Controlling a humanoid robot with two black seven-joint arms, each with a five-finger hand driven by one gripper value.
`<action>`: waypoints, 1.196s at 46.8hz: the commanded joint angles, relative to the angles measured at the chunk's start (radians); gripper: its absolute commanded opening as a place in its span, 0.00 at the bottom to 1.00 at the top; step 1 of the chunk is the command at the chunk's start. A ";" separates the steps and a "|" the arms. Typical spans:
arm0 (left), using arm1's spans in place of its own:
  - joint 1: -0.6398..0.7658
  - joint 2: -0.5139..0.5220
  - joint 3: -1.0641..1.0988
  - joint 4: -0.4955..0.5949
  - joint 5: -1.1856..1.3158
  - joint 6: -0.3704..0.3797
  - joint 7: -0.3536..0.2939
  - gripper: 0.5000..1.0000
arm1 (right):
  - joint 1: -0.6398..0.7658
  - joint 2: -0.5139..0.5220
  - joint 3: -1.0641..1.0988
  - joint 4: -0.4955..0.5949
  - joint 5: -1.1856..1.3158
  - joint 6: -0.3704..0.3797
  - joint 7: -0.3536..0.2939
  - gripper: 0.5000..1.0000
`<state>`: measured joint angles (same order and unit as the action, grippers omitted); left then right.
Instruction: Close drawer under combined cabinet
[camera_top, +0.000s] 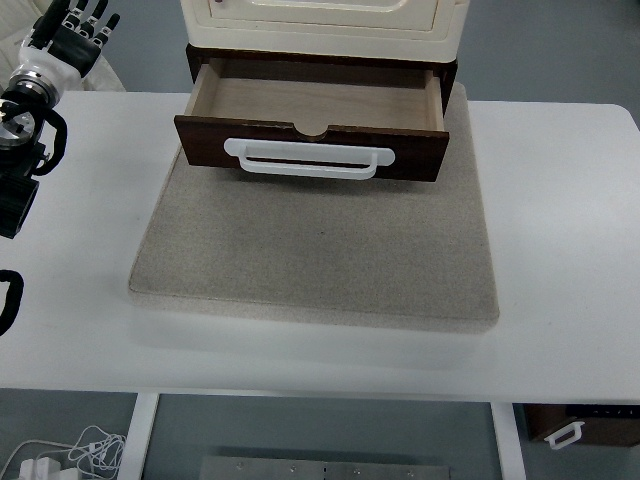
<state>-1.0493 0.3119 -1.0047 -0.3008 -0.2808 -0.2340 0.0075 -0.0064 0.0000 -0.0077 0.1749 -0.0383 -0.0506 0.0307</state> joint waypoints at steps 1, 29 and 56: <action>-0.001 0.001 0.001 -0.001 0.002 -0.004 -0.001 1.00 | 0.000 0.000 0.000 0.000 0.000 0.000 0.000 0.90; -0.006 -0.005 0.004 0.000 0.003 -0.011 0.002 1.00 | 0.000 0.000 0.000 0.000 0.000 0.000 0.000 0.90; -0.008 -0.046 0.008 -0.001 0.008 -0.013 0.008 1.00 | -0.001 0.000 0.000 0.000 0.000 0.000 0.000 0.90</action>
<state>-1.0568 0.2658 -0.9972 -0.3008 -0.2743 -0.2470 0.0139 -0.0063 0.0000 -0.0077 0.1749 -0.0383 -0.0506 0.0307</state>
